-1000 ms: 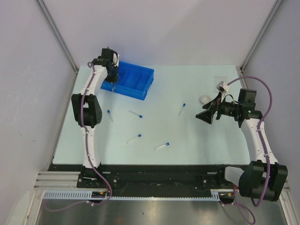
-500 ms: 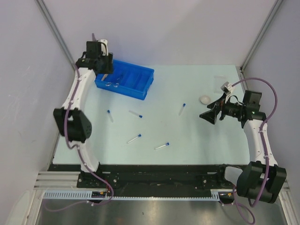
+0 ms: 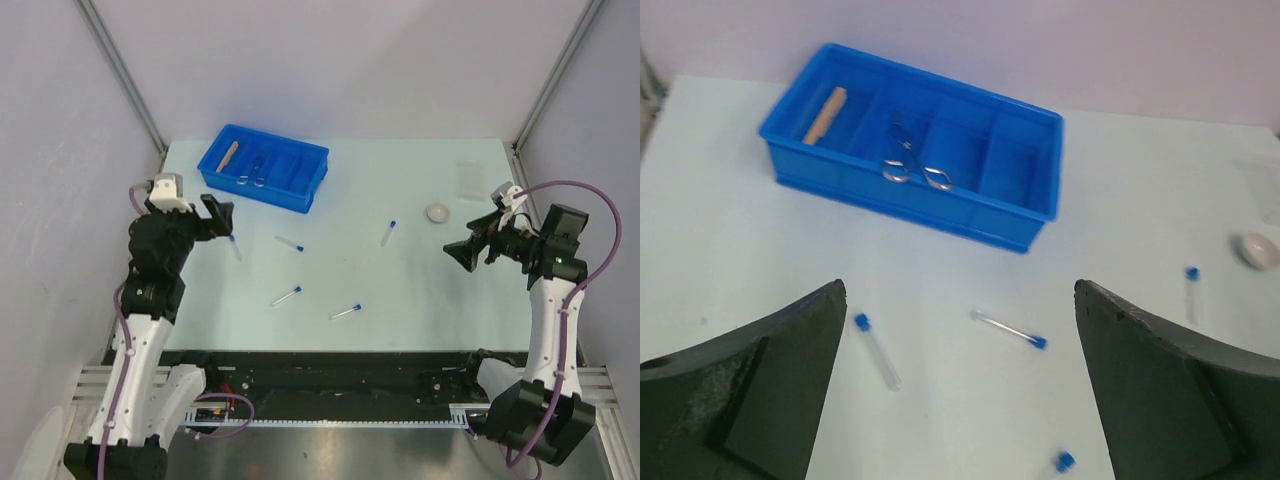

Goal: Organize the chemistry lab equipment

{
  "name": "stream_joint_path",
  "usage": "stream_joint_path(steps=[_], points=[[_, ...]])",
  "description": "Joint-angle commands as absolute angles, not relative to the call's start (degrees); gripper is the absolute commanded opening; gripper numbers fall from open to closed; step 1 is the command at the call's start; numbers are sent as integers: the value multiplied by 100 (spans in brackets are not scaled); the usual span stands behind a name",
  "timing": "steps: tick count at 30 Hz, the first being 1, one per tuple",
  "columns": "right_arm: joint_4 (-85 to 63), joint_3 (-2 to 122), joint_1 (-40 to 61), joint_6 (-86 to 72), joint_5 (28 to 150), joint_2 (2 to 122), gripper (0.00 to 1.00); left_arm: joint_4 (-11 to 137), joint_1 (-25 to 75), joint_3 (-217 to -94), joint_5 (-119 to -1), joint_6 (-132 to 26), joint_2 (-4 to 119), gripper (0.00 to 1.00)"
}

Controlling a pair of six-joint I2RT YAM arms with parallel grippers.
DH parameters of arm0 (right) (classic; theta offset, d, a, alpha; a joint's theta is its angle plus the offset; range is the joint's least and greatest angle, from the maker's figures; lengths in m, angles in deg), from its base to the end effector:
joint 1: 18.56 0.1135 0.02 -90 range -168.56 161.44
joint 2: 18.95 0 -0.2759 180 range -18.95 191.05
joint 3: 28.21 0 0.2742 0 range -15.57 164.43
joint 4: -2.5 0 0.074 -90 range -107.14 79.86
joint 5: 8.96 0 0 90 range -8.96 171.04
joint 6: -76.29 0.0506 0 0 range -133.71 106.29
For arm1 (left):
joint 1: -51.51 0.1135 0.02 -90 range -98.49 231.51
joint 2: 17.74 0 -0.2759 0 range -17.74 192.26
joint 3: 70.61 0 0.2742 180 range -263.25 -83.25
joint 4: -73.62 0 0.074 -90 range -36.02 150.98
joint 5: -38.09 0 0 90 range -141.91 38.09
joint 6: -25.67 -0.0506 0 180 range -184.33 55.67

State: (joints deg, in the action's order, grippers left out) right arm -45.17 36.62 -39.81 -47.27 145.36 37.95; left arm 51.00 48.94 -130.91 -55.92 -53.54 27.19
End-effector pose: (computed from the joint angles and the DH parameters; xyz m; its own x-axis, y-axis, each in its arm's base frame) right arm 0.2166 -0.0353 0.3211 -0.2263 -0.1690 -0.9593 -0.7367 0.6739 0.0550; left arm 0.2122 -0.0131 0.3653 -0.1452 -0.1804 -0.9728 0.0884 0.9769 -0.1944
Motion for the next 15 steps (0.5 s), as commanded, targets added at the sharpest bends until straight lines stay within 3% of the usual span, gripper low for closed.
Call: stream_joint_path(steps=[1, 9, 15], points=[[-4688, 3787, -4000, -4616, 13907, 3212, 100, 5203, 4931, -12545, -6684, -5070, 2086, 100], [-4521, 3805, -4000, -3833, 12720, 2438, 100, 4656, 4922, -11709, -7150, -5123, 1198, 100], [-5161, 4190, -4220, -3578, 12227, 2938, 100, 4577, 4887, -11586, -7327, -5044, 995, 100]])
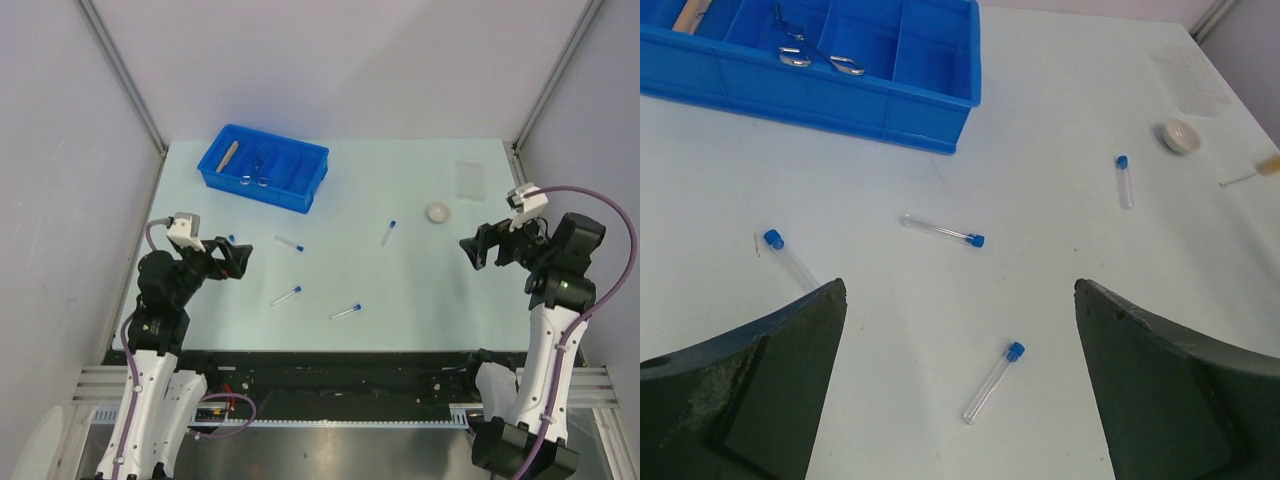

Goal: Organize the chemistry lab equipment

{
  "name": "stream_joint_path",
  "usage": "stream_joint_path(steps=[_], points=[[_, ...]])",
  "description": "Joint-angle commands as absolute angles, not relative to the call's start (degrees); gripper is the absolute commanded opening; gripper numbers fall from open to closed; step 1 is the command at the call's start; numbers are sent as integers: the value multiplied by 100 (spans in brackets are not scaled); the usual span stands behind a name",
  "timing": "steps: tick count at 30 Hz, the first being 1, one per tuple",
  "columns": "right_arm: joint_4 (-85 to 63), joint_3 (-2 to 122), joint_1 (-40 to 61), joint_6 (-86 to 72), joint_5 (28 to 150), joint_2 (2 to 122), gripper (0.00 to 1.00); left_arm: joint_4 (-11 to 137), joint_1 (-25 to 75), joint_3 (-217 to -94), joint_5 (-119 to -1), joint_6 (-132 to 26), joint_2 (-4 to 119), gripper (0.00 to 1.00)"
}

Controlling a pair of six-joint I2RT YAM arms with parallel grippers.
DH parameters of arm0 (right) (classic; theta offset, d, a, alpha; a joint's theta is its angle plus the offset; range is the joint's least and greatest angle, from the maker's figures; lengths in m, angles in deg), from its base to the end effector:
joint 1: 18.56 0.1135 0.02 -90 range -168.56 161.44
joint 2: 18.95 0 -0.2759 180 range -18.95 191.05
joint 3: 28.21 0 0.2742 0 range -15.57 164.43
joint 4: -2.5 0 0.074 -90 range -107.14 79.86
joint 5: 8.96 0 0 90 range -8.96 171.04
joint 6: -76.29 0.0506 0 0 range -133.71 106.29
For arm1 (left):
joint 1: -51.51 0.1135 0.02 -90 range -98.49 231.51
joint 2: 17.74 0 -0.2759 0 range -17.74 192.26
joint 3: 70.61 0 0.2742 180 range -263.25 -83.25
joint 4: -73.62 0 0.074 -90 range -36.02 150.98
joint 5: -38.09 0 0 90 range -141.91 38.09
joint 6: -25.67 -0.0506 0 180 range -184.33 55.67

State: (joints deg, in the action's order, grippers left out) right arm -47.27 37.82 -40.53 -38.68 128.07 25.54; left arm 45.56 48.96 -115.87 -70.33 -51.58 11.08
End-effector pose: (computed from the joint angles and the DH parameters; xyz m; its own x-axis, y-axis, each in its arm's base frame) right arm 0.1750 -0.0307 0.3562 -0.2529 -0.2082 -0.9448 -0.4960 0.8664 -0.0582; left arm 0.1599 -0.0231 0.2995 -0.2738 -0.1974 -0.9413 0.2983 0.9130 -0.2782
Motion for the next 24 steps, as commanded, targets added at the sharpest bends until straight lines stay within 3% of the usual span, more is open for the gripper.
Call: stream_joint_path(steps=[1, 10, 24], points=[[-5241, 4270, -4220, -3542, 12140, 3183, 100, 4569, 4844, -11586, -7362, -5001, 960, 100], [-5690, 4815, -4229, -3085, 12156, 4222, 100, 4411, 4430, -11507, -7292, -5035, 889, 100], [-4540, 4965, -3632, -2506, 12096, 6250, 98, 4261, 4351, -11559, -7011, -5027, 1293, 100]])
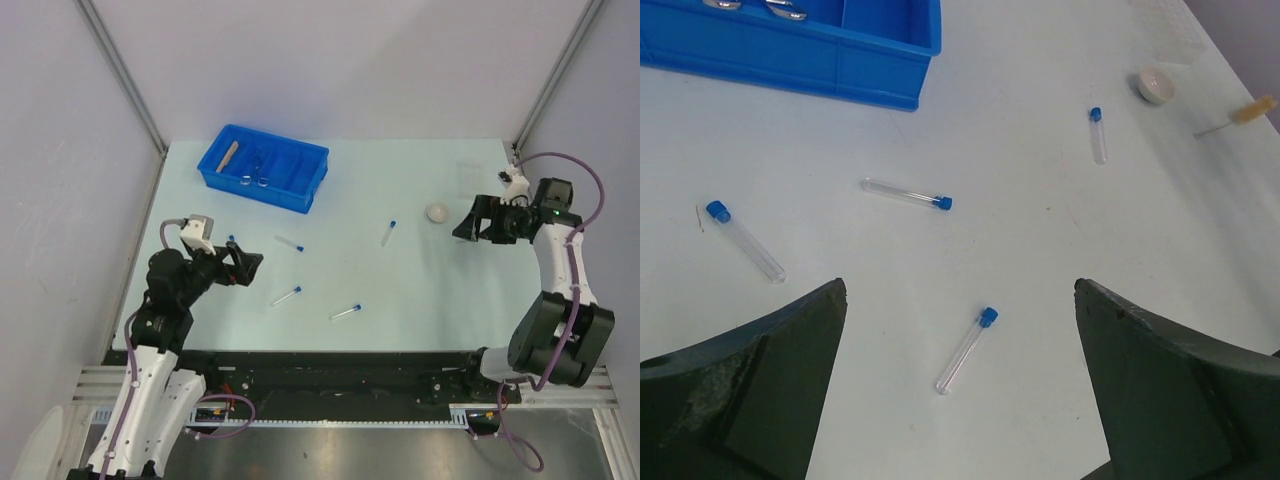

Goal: Organize the chemistry lab equipment

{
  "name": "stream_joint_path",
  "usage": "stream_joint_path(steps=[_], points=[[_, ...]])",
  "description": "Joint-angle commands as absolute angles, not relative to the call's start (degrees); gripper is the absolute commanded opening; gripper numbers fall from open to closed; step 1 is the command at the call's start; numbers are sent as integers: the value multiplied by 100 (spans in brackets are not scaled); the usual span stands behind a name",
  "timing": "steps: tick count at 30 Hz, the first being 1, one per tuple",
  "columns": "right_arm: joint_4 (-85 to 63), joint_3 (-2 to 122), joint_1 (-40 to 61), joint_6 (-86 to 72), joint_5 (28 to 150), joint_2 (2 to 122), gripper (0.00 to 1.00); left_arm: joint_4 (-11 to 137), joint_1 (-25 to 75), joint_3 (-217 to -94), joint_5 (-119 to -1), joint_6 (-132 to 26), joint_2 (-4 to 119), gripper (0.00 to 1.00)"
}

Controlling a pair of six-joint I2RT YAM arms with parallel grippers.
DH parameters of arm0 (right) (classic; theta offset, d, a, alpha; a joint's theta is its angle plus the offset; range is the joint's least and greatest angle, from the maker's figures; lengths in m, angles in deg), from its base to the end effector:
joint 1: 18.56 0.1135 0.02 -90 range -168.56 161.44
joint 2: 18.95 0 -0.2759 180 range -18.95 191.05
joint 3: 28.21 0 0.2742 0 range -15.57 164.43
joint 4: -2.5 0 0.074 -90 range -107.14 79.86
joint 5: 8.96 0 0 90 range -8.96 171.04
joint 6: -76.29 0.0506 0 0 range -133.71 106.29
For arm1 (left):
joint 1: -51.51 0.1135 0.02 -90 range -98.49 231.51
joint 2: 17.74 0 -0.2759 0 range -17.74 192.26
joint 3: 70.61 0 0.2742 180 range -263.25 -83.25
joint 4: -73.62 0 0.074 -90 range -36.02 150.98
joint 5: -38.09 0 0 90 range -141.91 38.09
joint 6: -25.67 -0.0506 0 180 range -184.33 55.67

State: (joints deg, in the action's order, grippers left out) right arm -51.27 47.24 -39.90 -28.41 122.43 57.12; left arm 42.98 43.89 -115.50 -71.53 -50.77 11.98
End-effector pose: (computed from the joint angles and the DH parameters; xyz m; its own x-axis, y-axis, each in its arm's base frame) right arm 0.2850 -0.0754 0.2873 -0.7108 0.0733 -0.6996 -0.2749 0.8865 0.3722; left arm 0.1586 -0.0384 0.2896 -0.3615 -0.1745 -0.9159 0.3713 0.8742 -0.3130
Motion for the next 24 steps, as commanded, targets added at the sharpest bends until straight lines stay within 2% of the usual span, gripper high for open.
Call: stream_joint_path(steps=[1, 5, 7, 10, 11, 14, 24], points=[[-4286, 4991, -3466, -2418, 11903, 6392, 97, 4252, 4368, -11559, -6984, -5027, 1311, 100], [-3687, 5245, -3192, -1751, 11419, 7244, 84, 4200, 4369, -11568, -6800, -5062, 1408, 100], [-3511, 5517, -3122, -1451, 11102, 7771, 82, 4200, 4369, -11568, -6765, -5070, 1426, 100], [-3370, 5799, -3191, -1128, 11005, 8446, 71, 4235, 4369, -11568, -6721, -5079, 1443, 100], [-3309, 5974, -3218, -1029, 11048, 8598, 62, 4252, 4369, -11559, -6721, -5088, 1426, 100], [-3369, 6421, -3244, -844, 11224, 9248, 53, 4296, 4369, -11551, -6721, -5097, 1399, 100], [-3229, 7117, -3104, -396, 11330, 10102, 41, 4490, 4368, -11480, -6905, -5088, 1338, 100]])
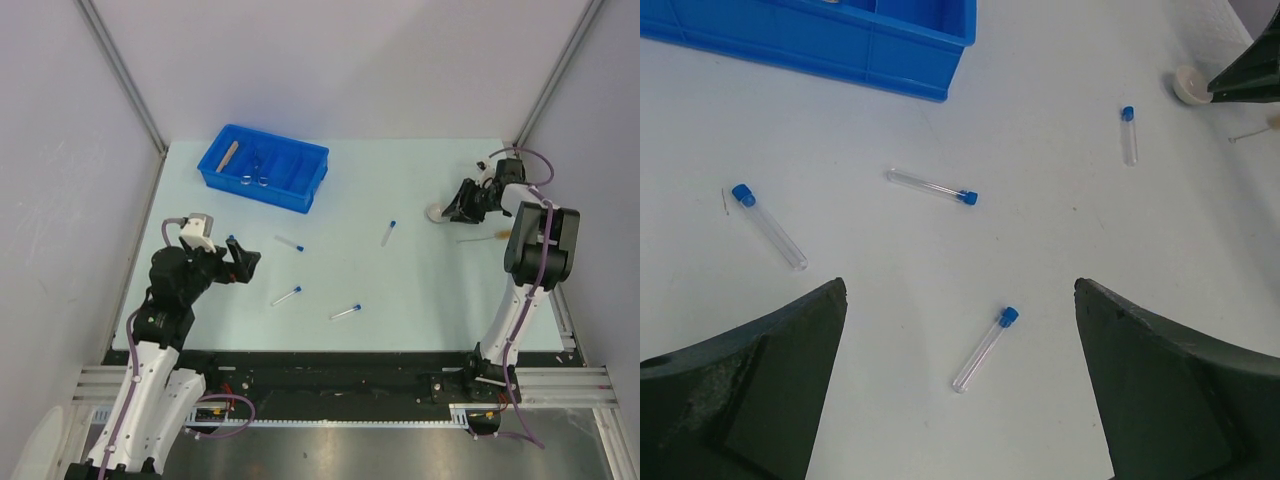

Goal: Organize the chemistry lab equipment

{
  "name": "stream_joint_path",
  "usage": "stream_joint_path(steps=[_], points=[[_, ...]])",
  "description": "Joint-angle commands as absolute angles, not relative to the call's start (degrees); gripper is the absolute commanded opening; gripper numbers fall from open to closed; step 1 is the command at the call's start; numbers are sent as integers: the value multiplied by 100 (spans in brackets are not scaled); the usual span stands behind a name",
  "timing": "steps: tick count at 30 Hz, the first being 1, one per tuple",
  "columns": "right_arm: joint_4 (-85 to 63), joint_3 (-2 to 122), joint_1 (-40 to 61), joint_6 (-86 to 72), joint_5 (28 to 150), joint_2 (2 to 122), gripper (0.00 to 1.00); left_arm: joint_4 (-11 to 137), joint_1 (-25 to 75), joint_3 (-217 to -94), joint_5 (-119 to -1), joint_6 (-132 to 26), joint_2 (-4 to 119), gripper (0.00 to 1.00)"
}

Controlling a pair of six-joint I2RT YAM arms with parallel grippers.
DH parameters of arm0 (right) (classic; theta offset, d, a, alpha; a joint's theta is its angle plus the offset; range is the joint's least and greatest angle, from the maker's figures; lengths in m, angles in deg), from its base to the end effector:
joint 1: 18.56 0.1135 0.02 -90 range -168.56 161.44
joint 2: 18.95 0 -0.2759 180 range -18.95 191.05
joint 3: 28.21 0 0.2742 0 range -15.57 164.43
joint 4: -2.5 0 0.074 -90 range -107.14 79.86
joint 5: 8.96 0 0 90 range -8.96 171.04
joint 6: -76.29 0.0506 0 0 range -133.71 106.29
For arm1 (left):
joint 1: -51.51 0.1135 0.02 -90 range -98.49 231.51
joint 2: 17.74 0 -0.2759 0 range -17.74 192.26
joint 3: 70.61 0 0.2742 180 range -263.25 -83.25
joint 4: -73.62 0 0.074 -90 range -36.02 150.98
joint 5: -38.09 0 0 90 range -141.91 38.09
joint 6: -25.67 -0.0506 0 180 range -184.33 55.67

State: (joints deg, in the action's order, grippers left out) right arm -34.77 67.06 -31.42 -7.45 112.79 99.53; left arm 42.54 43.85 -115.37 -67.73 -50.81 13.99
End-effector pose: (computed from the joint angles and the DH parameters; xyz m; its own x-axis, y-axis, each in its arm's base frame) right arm 0.4556 -0.0767 0.1461 -0.8502 0.2892 -0.4399 0.0294 0.8603 0.5089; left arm 0.1658 -0.0362 0.2824 -0.3886 -0.1747 -0.9047 0.3027 0.9032 -0.3044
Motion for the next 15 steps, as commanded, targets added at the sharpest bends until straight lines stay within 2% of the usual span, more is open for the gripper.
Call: stream_joint_path(steps=[1, 10, 13, 15], points=[[-3238, 7144, -3104, -378, 11304, 10137, 40, 4507, 4360, -11480, -6940, -5079, 1346, 100], [-3247, 7127, -2963, -360, 10873, 10313, 33, 4639, 4360, -11463, -7335, -5027, 1496, 100], [-3247, 7127, -2902, -448, 10864, 10339, 23, 4735, 4360, -11436, -7634, -4957, 1609, 100], [-3264, 7127, -2884, -510, 10917, 10304, 13, 4780, 4369, -11427, -7827, -4886, 1706, 100]])
